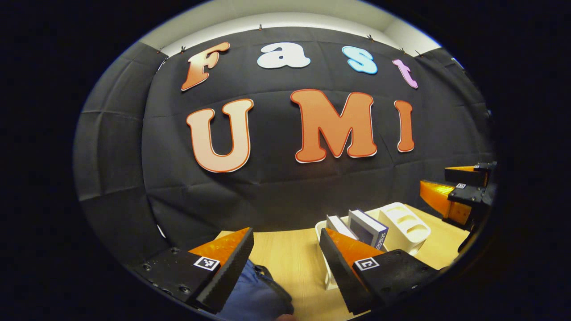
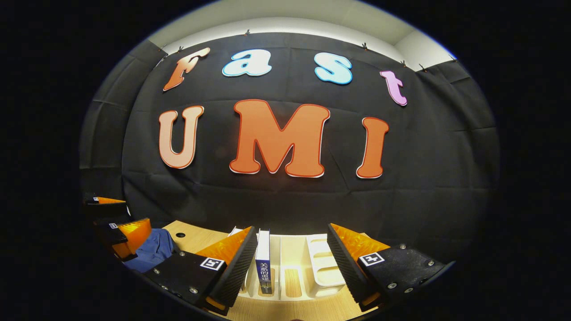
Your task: Open the schoolbag, grab two books from the bookshelf and put them into the schoolbag.
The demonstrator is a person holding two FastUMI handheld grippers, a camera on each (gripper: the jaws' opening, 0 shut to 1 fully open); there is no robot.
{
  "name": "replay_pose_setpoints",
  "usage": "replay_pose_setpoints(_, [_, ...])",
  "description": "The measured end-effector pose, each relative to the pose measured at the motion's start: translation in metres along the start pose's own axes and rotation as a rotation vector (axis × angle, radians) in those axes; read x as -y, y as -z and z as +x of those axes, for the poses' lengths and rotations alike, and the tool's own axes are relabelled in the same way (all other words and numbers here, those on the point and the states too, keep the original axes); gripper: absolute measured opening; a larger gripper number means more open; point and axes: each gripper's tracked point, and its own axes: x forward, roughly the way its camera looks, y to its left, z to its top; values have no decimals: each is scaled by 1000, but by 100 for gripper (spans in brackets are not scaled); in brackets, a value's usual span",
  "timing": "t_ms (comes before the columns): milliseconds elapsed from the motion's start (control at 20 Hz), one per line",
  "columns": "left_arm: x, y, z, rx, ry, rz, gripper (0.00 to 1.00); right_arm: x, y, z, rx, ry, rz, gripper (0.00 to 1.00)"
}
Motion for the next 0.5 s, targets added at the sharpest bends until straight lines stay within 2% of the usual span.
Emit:
replay_pose_setpoints(150, [0,22,-4,-57,5,70,94,7,1,3,6,0,-5,94])
replay_pose_setpoints(500, [-7,130,-23,-348,-24,273,97,41,20,15,-17,23,-13,94])
